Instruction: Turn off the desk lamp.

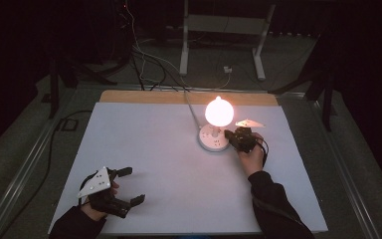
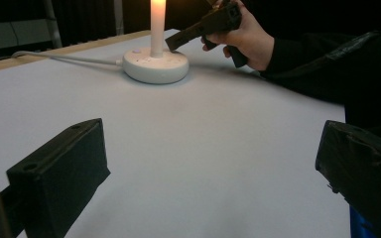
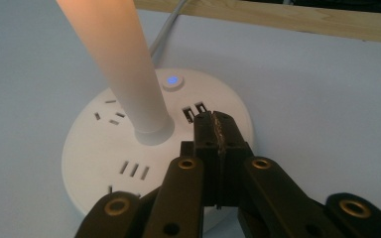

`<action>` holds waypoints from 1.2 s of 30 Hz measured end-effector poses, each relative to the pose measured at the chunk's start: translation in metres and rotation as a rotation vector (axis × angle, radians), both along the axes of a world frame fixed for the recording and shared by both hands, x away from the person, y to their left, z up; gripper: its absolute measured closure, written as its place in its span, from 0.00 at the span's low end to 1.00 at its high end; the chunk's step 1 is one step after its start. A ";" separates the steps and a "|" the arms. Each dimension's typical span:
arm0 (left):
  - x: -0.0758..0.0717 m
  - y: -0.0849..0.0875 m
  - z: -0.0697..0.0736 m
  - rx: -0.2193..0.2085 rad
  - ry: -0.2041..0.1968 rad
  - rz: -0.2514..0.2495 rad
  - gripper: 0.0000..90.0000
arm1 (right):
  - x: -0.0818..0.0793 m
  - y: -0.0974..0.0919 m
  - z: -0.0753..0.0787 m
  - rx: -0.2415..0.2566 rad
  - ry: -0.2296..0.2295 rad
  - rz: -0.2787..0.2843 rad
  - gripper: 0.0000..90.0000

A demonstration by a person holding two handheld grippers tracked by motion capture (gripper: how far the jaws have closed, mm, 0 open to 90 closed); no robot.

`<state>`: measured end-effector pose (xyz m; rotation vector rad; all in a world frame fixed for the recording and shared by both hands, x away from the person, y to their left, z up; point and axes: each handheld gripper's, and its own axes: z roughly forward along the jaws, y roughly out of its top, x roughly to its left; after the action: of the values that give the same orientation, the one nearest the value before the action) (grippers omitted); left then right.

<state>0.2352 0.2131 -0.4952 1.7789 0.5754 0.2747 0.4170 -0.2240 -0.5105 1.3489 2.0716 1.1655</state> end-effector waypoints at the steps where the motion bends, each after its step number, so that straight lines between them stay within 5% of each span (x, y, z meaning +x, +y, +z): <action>1: 0.000 0.000 0.000 -0.001 0.001 0.000 0.01 | 0.000 0.000 0.000 -0.001 0.000 -0.001 1.00; 11: 0.000 -0.001 0.000 0.002 -0.002 -0.003 0.01 | 0.000 0.000 -0.002 0.025 0.016 0.020 1.00; 16: -0.001 0.000 0.000 0.000 -0.006 -0.001 0.01 | -0.003 0.009 -0.001 -0.031 -0.011 0.006 1.00; 22: 0.000 0.000 0.000 -0.005 -0.002 0.001 0.01 | -0.001 0.000 0.011 0.007 -0.040 -0.008 1.00; 36: 0.000 0.000 0.000 -0.006 -0.003 0.002 0.01 | 0.000 0.000 0.000 -0.025 -0.025 -0.012 1.00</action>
<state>0.2347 0.2133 -0.4948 1.7720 0.5751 0.2767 0.4168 -0.2243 -0.5106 1.3267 2.0505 1.1418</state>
